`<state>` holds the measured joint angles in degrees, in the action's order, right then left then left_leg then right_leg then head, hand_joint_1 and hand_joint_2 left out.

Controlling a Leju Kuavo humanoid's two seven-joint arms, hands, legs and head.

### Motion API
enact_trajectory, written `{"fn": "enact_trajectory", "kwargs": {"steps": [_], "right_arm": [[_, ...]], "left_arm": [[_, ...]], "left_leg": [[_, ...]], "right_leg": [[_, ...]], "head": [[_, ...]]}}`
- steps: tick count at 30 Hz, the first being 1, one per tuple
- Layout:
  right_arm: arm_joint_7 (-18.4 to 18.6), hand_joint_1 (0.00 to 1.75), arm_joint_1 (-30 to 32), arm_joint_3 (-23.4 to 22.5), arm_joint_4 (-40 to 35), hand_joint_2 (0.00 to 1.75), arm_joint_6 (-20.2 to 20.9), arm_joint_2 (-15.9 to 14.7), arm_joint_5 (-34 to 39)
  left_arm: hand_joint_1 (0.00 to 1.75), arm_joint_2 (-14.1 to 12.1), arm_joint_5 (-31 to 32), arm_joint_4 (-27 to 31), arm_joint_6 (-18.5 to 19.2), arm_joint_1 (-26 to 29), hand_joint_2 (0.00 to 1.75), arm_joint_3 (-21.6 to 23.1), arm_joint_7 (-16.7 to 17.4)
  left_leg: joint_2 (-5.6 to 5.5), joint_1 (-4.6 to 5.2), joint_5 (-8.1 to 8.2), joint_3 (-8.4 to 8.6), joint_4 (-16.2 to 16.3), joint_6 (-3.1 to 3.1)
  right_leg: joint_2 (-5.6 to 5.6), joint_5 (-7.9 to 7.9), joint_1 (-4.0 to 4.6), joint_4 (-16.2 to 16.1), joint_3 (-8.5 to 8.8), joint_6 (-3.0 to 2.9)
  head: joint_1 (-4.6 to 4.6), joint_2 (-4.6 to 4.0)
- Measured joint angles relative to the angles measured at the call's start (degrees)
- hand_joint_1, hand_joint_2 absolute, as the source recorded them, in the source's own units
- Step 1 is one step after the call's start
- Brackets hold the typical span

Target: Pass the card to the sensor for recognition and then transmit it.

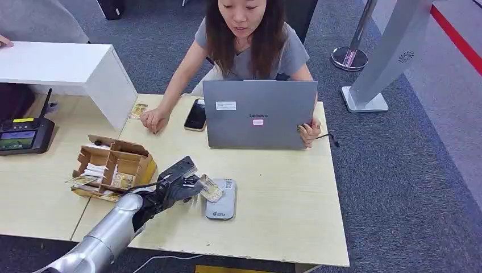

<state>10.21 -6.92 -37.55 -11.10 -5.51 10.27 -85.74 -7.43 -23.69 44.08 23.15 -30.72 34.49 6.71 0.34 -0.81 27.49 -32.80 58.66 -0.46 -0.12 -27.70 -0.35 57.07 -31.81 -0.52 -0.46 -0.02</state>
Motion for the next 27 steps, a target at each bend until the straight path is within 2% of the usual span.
{"fn": "enact_trajectory", "kwargs": {"steps": [6,11,15,19,22,27], "right_arm": [[0.0,0.0,0.0,0.04,0.0,1.75,-0.11,0.02,0.09],[-0.02,0.0,0.13,0.04,0.0,1.75,-0.52,0.02,1.2],[-0.41,0.0,0.31,0.04,0.0,1.75,-0.55,0.02,2.34],[-1.2,0.0,0.35,0.04,0.0,1.75,-0.33,0.02,3.13],[-1.2,0.0,0.35,0.04,0.0,1.75,-0.24,0.0,3.13],[-1.25,0.0,0.35,0.04,0.0,1.75,-0.24,0.0,3.28]], "left_arm": [[1.75,0.37,-0.35,-0.68,-0.5,-0.27,1.75,0.31,-0.35],[1.75,0.63,-0.72,0.27,-3.28,0.0,1.75,0.31,-6.06],[1.75,0.76,-2.21,7.16,-5.12,2.04,1.75,-1.05,-10.6],[1.75,1.66,-6.08,16.23,-4.35,4.95,1.75,-4.79,-14.97],[1.75,2.25,-7.19,21.09,-3.87,6.19,1.75,-7.28,-15.5],[1.75,2.78,-7.87,25.27,-3.43,7.82,1.75,-9.53,-16.0]], "left_leg": [[0.0,0.0,0.0,0.0,0.0,0.0],[0.0,0.0,0.0,0.0,0.0,0.0],[0.0,0.01,0.0,-0.02,0.0,0.0],[-0.01,0.01,0.01,-0.03,0.0,0.0],[-0.01,0.0,0.01,-0.04,0.0,0.01],[-0.01,-0.01,0.0,-0.03,0.0,0.0]], "right_leg": [[0.0,0.0,0.0,0.0,0.0,0.0],[0.0,0.0,0.0,0.0,0.0,0.0],[-0.01,0.0,0.0,0.0,0.0,0.0],[-0.01,0.0,0.0,-0.01,-0.01,0.0],[-0.01,0.0,0.0,-0.01,-0.01,0.0],[-0.01,0.0,0.0,0.0,-0.01,0.0]], "head": [[0.0,0.0],[0.0,0.0],[0.0,0.0],[0.02,0.0],[0.02,0.0],[0.0,0.0]]}}
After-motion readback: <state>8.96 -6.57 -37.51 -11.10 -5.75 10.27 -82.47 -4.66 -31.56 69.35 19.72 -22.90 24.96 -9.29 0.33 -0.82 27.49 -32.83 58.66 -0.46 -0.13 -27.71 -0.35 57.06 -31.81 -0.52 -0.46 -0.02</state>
